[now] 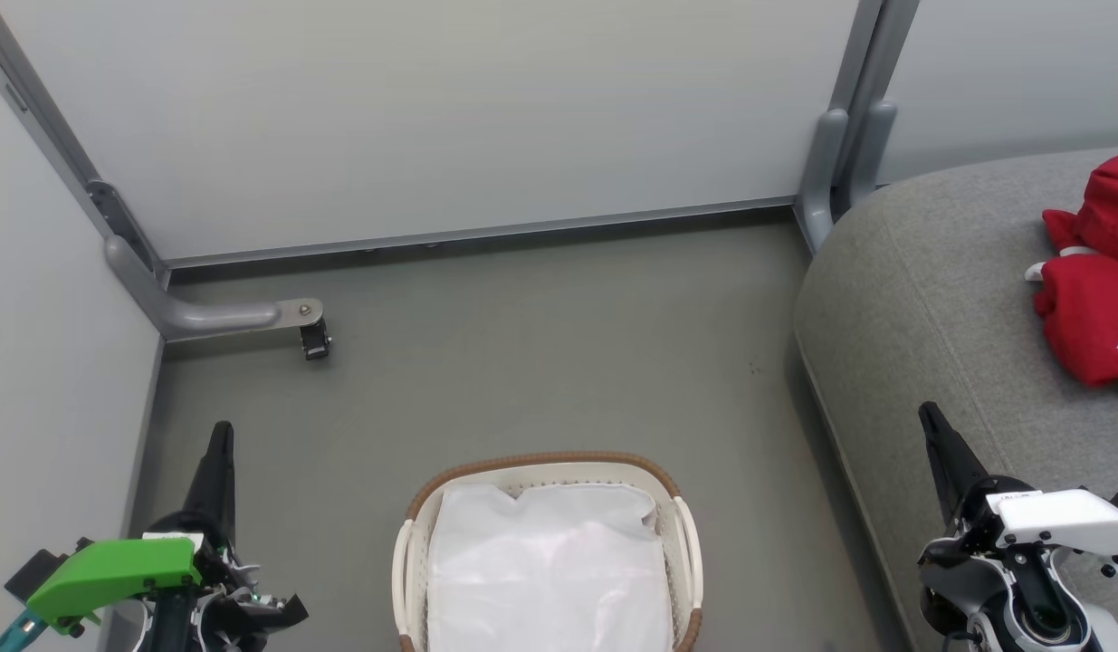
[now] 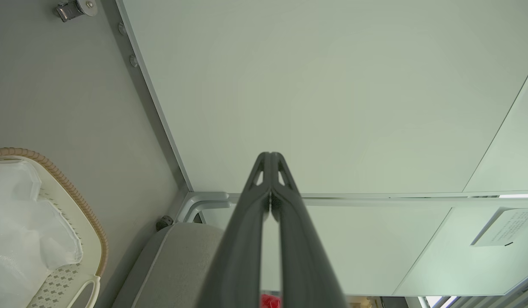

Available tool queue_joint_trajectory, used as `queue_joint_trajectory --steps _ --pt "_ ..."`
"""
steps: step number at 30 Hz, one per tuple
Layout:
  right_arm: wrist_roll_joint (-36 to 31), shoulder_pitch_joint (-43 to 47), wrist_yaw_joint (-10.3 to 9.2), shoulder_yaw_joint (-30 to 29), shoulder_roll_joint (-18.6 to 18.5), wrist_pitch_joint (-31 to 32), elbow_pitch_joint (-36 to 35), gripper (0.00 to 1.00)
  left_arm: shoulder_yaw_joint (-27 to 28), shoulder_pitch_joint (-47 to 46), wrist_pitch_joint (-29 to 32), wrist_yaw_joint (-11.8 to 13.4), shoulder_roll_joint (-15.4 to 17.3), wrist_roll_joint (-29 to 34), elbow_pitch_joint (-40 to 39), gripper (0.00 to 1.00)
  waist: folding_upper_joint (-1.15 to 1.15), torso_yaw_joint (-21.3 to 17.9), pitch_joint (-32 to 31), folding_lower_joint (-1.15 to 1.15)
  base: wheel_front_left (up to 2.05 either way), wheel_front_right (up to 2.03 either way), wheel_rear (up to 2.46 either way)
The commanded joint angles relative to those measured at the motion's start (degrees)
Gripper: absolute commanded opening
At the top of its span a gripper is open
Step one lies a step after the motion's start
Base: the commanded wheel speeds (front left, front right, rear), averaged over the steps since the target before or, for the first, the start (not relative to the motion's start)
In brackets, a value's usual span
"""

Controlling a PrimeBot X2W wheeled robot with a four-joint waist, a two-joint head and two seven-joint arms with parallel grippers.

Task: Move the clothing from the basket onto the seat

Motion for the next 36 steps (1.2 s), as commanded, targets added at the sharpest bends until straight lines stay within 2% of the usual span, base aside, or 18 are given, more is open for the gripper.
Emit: queue_joint_trajectory --steps 1,36 --pt "0.2 0.6 -0.02 -0.1 -0.3 0.1 -0.2 0.0 0.2 -0.8 0.2 -0.2 -0.1 -0.2 -0.1 0.0 0.0 0.0 0.0 0.0 0.0 0.0 0.0" --pt "0.2 0.6 -0.02 -0.1 -0.3 0.1 -0.2 0.0 0.8 -0.9 0.8 -0.2 -0.5 0.5 0.0 0.0 0.0 0.0 0.0 0.0 0.0 0.0 0.0"
